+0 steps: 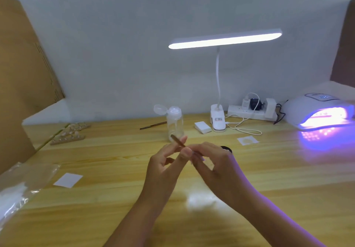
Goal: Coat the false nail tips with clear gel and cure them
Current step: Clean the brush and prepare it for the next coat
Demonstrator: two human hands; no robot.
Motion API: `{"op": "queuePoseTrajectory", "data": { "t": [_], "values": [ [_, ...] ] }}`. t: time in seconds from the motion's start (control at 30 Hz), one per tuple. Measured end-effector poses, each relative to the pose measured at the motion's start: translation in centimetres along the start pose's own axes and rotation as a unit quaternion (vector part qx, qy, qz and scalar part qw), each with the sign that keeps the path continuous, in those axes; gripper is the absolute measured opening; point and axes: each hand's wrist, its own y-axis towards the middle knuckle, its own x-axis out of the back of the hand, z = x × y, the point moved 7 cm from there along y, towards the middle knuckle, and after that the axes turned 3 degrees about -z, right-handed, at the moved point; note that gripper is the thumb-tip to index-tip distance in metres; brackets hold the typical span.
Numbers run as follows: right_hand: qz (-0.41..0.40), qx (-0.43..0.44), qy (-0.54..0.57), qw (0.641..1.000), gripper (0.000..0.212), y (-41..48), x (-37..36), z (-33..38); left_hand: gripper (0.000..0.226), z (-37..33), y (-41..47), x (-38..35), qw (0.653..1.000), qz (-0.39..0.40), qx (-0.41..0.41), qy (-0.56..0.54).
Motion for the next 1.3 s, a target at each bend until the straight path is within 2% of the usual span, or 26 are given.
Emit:
{"op": "queuePoseTrajectory", "data": {
  "t": [0.07,0.13,0.33,0.57,0.67,0.73,0.83,0.93,1.03,1.13,1.3],
  "values": [
    [0.008,0.030,-0.056,0.998,0.011,-0.3,-0.5,0.5,0.025,-0.4,-0.1,0.1,1.000,-0.016,-0.019,-0.016],
    [0.001,0.028,-0.074,0.997,0.012,-0.3,-0.4,0.6,0.019,-0.3,-0.1,0.2,0.998,-0.030,-0.020,-0.054],
    [0.022,0.032,-0.104,0.994,0.016,-0.6,-0.9,0.0,0.025,0.8,1.0,2.4,0.965,-0.101,0.038,-0.238],
    [-0.031,0.054,-0.134,0.989,0.016,-0.6,-0.2,-0.3,0.024,1.5,1.8,4.1,0.927,-0.154,0.066,-0.336],
    [-0.060,-0.016,-0.140,0.988,0.013,-0.4,1.7,-2.5,0.021,1.9,2.2,7.9,0.888,-0.238,0.070,-0.388],
    [-0.107,-0.074,-0.080,0.988,0.014,-0.1,3.5,-3.8,0.021,2.2,2.2,9.6,0.887,-0.264,0.071,-0.372],
    [-0.162,-0.111,0.002,0.981,0.017,0.1,3.9,-3.6,0.015,2.7,2.0,7.9,0.901,-0.237,0.099,-0.349],
    [-0.131,-0.082,0.005,0.988,0.018,-0.4,1.7,-2.0,0.016,2.6,1.8,4.9,0.920,-0.171,0.115,-0.335],
    [-0.096,-0.014,-0.034,0.995,0.018,-1.0,-0.2,-0.2,0.021,2.3,1.2,2.7,0.933,-0.110,0.112,-0.323],
    [-0.074,-0.013,-0.030,0.997,0.023,-1.4,-1.3,0.2,0.023,1.8,1.1,2.0,0.931,-0.085,0.099,-0.340],
    [-0.068,-0.010,-0.058,0.996,0.017,-1.7,-1.6,0.7,0.021,1.6,1.5,2.9,0.912,-0.089,0.088,-0.389]
  ]
}}
